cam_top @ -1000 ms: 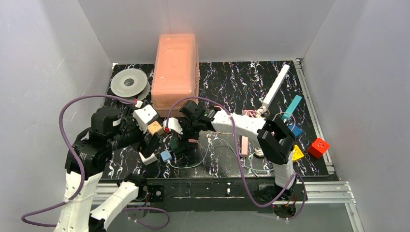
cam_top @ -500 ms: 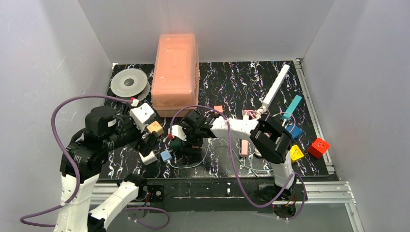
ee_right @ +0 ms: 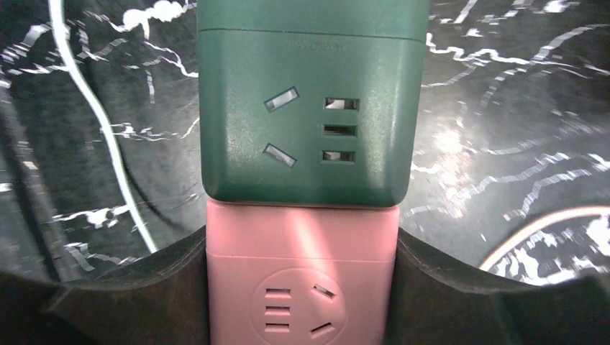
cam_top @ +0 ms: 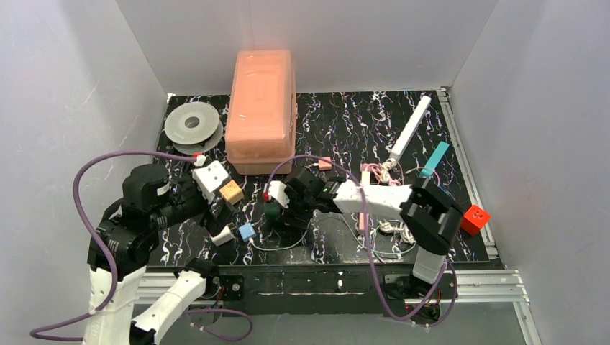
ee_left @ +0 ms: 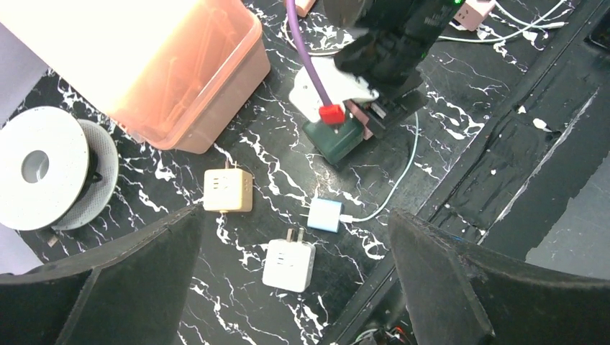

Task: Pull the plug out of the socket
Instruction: Remove the plug from the socket.

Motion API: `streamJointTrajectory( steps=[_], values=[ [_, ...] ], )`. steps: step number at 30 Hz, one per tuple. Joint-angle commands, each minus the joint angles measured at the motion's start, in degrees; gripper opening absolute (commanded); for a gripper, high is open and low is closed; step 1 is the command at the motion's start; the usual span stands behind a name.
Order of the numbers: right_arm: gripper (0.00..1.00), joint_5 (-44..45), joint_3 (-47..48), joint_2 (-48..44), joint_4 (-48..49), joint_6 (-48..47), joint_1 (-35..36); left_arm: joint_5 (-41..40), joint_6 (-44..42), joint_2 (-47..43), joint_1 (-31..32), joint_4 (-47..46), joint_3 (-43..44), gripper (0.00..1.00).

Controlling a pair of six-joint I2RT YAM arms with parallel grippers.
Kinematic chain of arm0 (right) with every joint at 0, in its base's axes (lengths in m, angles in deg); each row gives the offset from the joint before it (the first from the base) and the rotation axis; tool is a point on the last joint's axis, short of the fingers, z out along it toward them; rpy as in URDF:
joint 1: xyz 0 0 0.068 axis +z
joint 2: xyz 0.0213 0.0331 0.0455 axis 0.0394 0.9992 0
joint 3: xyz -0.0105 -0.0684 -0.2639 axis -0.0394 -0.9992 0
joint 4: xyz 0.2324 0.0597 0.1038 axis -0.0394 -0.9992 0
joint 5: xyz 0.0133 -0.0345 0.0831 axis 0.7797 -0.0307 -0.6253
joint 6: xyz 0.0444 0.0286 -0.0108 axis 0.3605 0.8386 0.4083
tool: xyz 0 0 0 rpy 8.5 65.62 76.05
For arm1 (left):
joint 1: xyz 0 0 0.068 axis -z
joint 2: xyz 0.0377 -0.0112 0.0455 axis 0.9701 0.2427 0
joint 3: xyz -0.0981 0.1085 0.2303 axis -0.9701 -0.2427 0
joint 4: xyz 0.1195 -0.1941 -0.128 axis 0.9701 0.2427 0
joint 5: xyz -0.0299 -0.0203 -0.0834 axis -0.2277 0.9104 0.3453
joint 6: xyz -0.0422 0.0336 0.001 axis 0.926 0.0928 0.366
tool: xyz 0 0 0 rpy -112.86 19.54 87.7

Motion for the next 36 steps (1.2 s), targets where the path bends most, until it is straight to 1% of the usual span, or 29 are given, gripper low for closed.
streamJointTrajectory(
  steps=[1, 5, 7, 11, 12, 14, 18, 20, 23, 26, 28, 30, 32, 33, 34, 36],
  values=[
    [0.01, 0.6, 3.2, -12.6, -3.6, 6.6, 0.3, 4.5, -3.8, -3.0, -0.3, -2.3, -1.8, 1.0],
    [0.01, -1.4, 6.6, -20.4, -12.6, 11.6, 0.2, 9.0, -6.6, -4.1, -0.3, -2.2, -1.4, 1.0],
    [0.01, -2.8, 8.4, -23.8, -16.3, 14.6, 0.2, 12.3, -6.7, -3.9, -0.3, -2.1, -0.2, 1.0],
    [0.01, -6.2, 10.9, -30.1, -24.3, 20.4, 0.2, 26.8, -7.7, -0.1, -0.3, 2.1, 5.6, 1.0],
    [0.01, -6.3, 11.1, -31.6, -25.8, 21.5, 0.2, 29.5, -8.3, 0.1, -0.3, 1.7, 5.9, 0.99],
    [0.01, -6.2, 10.9, -35.0, -28.0, 23.9, -0.1, 31.8, -9.4, -0.2, -0.3, -1.0, 5.0, 0.99],
    [0.01, -7.9, 10.7, -39.8, -31.3, 30.0, -1.4, 33.6, -12.9, 1.0, -0.3, -1.9, 5.5, 1.0],
    [0.01, -9.5, 11.3, -40.4, -33.6, 33.0, -2.0, 33.8, -16.6, 1.1, -0.3, -1.9, 5.2, 1.0],
    [0.01, -11.3, 10.8, -40.7, -35.2, 36.3, -2.4, 32.0, -24.5, -0.3, -0.3, -2.8, 1.8, 1.0],
    [0.01, -11.8, 8.0, -43.0, -32.7, 38.3, -2.6, 30.1, -27.1, -1.6, -0.3, -8.5, -3.1, 1.0],
    [0.01, -12.2, 6.6, -44.1, -31.0, 38.7, -3.3, 31.1, -29.5, -2.2, -0.2, -12.7, -6.3, 1.0],
    [0.01, -13.6, 6.3, -44.2, -29.8, 38.9, -4.6, 33.0, -34.1, -2.8, 0.2, -15.8, -9.7, 1.0],
    [0.01, -15.8, 6.8, -43.4, -29.1, 39.1, -5.9, 33.1, -37.8, -3.0, 2.3, -18.5, -12.5, 1.0],
    [0.01, -16.7, 7.3, -42.8, -28.9, 39.1, -6.4, 31.8, -40.5, -2.9, 4.3, -19.7, -13.8, 0.99],
    [0.01, -17.6, 7.7, -42.2, -28.8, 39.1, -6.6, 29.6, -42.8, -2.6, 7.0, -20.5, -14.6, 0.99],
    [0.01, -19.1, 8.6, -40.9, -28.4, 39.1, -7.2, 22.8, -46.7, -2.0, 14.0, -22.5, -16.2, 1.0]
  ],
)
